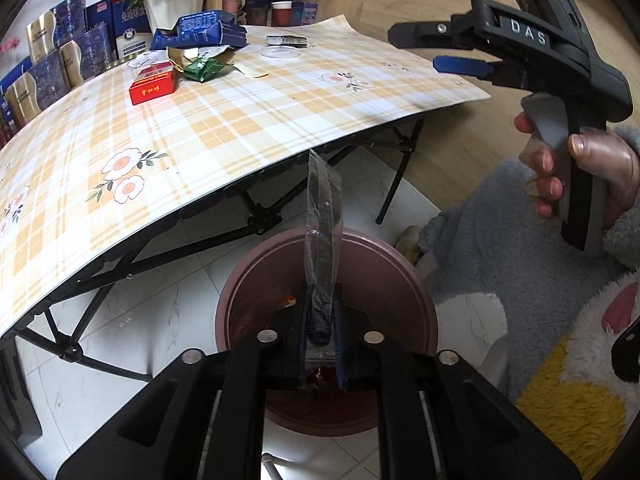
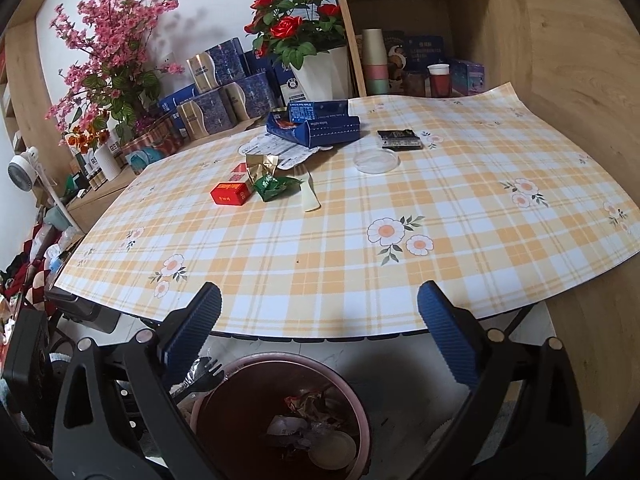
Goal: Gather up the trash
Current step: 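Lower the spoon into the bin and open the left gripper, then move both grippers back over the table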
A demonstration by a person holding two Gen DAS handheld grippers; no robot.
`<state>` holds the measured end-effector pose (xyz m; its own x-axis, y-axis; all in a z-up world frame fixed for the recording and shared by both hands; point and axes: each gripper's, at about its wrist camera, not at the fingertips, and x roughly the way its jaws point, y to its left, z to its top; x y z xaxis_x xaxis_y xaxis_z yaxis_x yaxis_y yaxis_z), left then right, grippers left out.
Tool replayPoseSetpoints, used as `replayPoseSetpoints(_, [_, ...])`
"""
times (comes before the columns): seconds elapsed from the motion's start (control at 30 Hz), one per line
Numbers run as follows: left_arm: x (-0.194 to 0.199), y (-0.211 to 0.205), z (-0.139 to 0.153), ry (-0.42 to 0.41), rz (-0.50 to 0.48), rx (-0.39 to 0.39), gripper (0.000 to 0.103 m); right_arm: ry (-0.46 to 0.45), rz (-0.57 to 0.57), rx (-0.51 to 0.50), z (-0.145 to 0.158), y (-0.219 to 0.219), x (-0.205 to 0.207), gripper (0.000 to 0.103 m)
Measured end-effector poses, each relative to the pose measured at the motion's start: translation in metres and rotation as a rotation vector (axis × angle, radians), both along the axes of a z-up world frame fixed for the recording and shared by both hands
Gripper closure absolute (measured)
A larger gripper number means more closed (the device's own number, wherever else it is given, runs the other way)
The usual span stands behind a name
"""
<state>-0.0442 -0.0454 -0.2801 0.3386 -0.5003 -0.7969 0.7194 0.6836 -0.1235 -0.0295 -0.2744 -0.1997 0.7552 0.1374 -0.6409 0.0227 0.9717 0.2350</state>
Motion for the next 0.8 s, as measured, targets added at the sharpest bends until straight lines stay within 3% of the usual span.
replayPoseSetpoints(0.07, [0.001,0.003,0.003,-0.025,0.028,-0.002,0.042,0.004,0.009,0.001,-0.001,0.001,0.001,0.006])
replayPoseSetpoints(0.17, [0.002,0.011,0.01,-0.074,0.097,-0.012,0.018,0.008,0.013,-0.017,-0.001,0.004,0.001,0.006])
replayPoseSetpoints(0.2, [0.004,0.014,0.011,-0.086,0.129,-0.004,0.014,0.015,0.01,-0.029,-0.002,0.006,0.002,0.006])
replayPoseSetpoints(0.5, [0.028,0.047,0.016,-0.053,0.332,-0.046,0.009,0.062,-0.038,-0.095,-0.006,0.01,0.008,0.006])
replayPoseSetpoints(0.8, [0.039,0.077,0.02,-0.039,0.517,-0.071,0.007,0.068,0.006,-0.09,-0.014,0.01,0.011,0.006])
